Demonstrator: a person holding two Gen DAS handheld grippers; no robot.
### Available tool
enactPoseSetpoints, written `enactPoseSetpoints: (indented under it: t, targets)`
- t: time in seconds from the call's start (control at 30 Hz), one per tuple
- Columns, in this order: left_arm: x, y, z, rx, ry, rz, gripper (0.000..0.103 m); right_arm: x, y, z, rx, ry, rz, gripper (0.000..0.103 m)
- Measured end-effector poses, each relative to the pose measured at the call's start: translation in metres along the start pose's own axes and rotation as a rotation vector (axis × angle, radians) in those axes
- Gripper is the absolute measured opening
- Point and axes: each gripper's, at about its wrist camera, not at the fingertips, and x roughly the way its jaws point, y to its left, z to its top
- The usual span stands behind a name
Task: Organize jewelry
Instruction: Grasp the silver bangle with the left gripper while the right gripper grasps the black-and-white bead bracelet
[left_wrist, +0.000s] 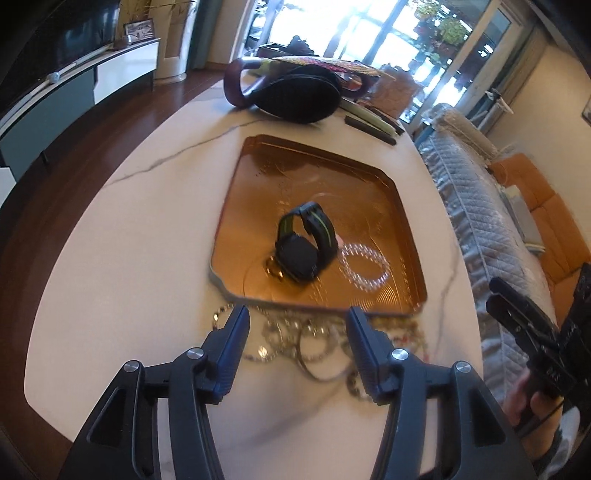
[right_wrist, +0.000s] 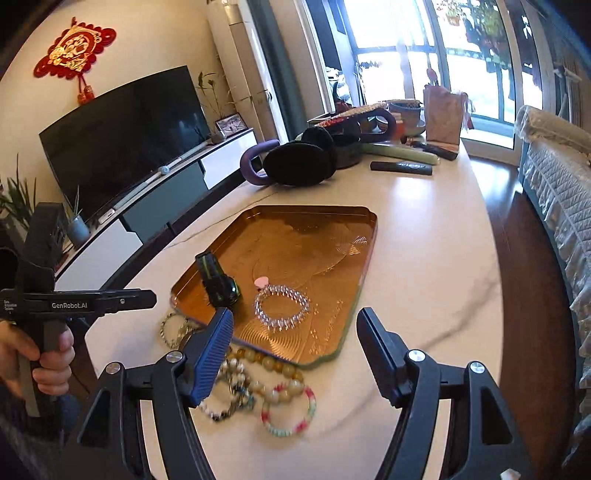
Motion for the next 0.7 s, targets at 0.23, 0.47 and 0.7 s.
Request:
enactPoseSetpoints:
  t: [0.23,0.47,0.7]
  targets:
    - [-0.008,0.006,-0.022,0.134,-0.016,0.019,0.055,0.006,0.012,-0.022,-0.078,0.044,0.019,0.058]
    - [0.027,-0.016,-0.036,0.198,-0.068,0.025,0.053,0.053,0.037,-0.039,-0.114,0.161,0.085,0.019]
    - [0.047,-0.033,-0.036,0.304,-0.078,0.065,0.025,0.064,0.052,-0.031,-0.159,0.156,0.112,0.017]
